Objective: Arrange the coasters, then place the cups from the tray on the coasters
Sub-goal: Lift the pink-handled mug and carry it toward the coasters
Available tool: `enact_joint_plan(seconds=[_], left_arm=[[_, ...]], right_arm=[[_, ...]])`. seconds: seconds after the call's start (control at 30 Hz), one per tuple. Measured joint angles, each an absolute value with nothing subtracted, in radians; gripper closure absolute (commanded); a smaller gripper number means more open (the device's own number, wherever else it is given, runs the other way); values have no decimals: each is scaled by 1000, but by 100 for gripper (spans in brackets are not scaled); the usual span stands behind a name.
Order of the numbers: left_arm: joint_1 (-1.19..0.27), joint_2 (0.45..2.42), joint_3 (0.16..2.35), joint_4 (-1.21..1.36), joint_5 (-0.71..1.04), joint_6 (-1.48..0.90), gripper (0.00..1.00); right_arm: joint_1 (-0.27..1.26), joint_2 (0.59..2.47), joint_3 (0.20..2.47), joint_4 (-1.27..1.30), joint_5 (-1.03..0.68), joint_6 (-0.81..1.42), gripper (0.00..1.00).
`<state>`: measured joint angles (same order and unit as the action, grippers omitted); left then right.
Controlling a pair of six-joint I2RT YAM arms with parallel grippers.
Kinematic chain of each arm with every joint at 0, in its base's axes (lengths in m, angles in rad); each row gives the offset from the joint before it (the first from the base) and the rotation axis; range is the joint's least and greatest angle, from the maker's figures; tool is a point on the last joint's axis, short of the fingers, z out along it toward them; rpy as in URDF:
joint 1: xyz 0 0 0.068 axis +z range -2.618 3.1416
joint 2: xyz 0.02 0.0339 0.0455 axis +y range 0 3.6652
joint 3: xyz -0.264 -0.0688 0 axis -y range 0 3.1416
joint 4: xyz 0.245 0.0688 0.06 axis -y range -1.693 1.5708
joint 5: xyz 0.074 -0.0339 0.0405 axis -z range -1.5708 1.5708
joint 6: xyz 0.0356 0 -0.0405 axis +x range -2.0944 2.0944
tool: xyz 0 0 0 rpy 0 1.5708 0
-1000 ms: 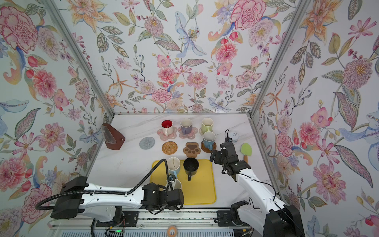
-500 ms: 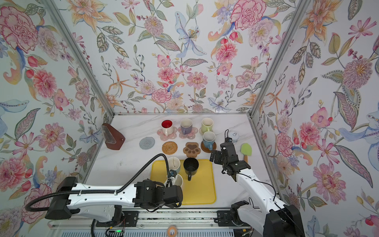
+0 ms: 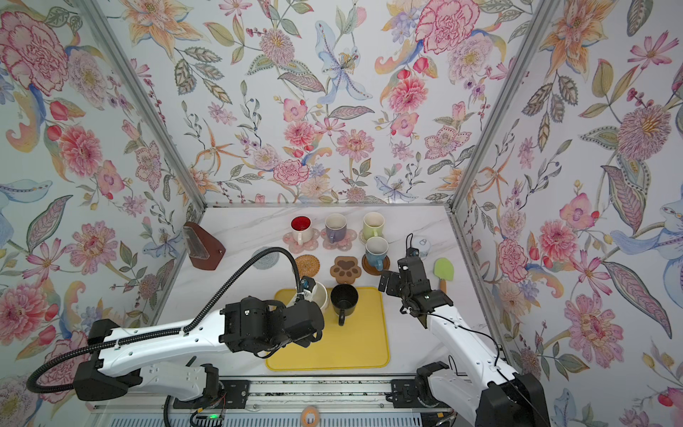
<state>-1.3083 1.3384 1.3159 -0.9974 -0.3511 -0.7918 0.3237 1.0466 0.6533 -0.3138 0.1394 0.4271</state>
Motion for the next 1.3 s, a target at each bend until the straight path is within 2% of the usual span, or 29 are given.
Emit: enact_joint_plan(seconds=[0.3,0.77,1.3], left_arm=[[-1093,1396,1407,-905,-340,-591,100],[-881,1760,1604,-771,-154,-380,100],[-764,1963,1645,-663,5,-250,100]], right_arm=[[324,1004,674,-366,140,427,1],[324,960,691,-463,150,461,1],[318,1039,715,-538,167,549,1]])
